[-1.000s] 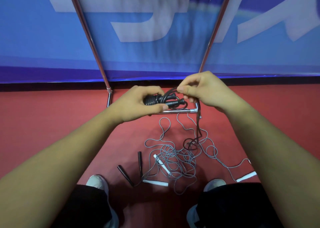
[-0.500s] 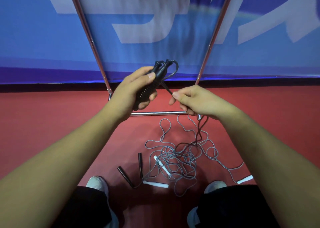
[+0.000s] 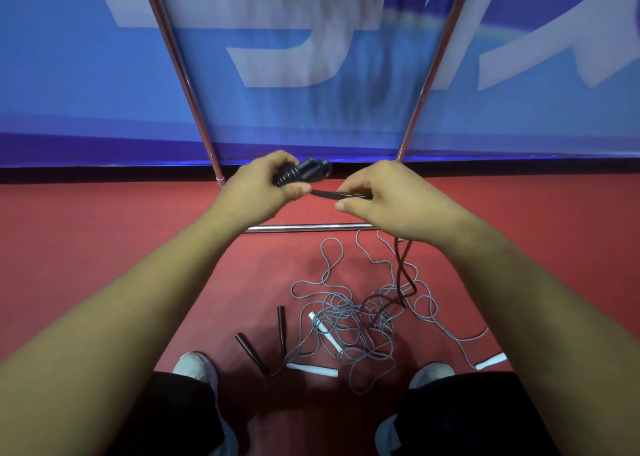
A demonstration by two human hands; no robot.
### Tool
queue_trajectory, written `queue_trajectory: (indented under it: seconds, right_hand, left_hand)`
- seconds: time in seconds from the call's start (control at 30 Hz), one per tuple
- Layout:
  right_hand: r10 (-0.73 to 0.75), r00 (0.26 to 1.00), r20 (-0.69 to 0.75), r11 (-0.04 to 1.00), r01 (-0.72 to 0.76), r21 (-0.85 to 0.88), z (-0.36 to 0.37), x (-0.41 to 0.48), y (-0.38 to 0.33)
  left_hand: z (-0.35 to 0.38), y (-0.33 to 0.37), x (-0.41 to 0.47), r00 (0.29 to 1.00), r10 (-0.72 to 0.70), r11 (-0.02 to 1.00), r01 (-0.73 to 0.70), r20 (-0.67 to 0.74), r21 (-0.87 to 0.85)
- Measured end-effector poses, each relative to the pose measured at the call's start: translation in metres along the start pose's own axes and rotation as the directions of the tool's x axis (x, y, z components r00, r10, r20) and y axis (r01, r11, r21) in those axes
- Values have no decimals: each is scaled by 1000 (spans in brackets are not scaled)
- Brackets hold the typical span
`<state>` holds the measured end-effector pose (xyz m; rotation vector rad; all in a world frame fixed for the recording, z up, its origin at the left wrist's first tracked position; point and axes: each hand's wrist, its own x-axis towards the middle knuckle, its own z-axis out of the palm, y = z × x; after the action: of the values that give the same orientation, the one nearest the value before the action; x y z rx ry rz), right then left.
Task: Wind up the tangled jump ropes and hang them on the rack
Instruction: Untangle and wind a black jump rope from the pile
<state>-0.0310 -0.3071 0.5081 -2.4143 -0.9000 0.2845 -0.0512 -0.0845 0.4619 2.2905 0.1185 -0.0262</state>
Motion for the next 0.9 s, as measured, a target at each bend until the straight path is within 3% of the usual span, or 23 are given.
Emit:
queue_trajectory:
  seconds: [0.1,0.2,0.3,0.47,0.63,0.73,0.9]
  right_hand:
    - [13,999,-48,1000,-13,-19,0,0,0]
    - [24,995,-93,1000,-25,-6,-2,-1,2]
    - [35,988,-148,997,-24,75,-6,-1,1]
    - [68,986,-153,987,-45,153,-5,-1,9]
    - [165,981,-99,911,-114,396,-9,-2,26]
    - [213,973,-86,865,-147,481,-7,-1,31]
    - [209,977,28,859,-197,472,1,0,31]
  left_hand:
    - [5,4,-4,986,64,928,-116,155,353]
    - [14,15,-13,943,122,850,-260,310,458]
    - [20,22,-20,922,184,823,-334,340,459]
    - [21,25,-25,895,317,881,-400,314,253]
    - [14,27,-29,836,454,888,-455,309,-75]
    - [17,28,-32,882,397,885,-296,254,-359]
    - [20,30,-26,963,243,687,-85,117,-721]
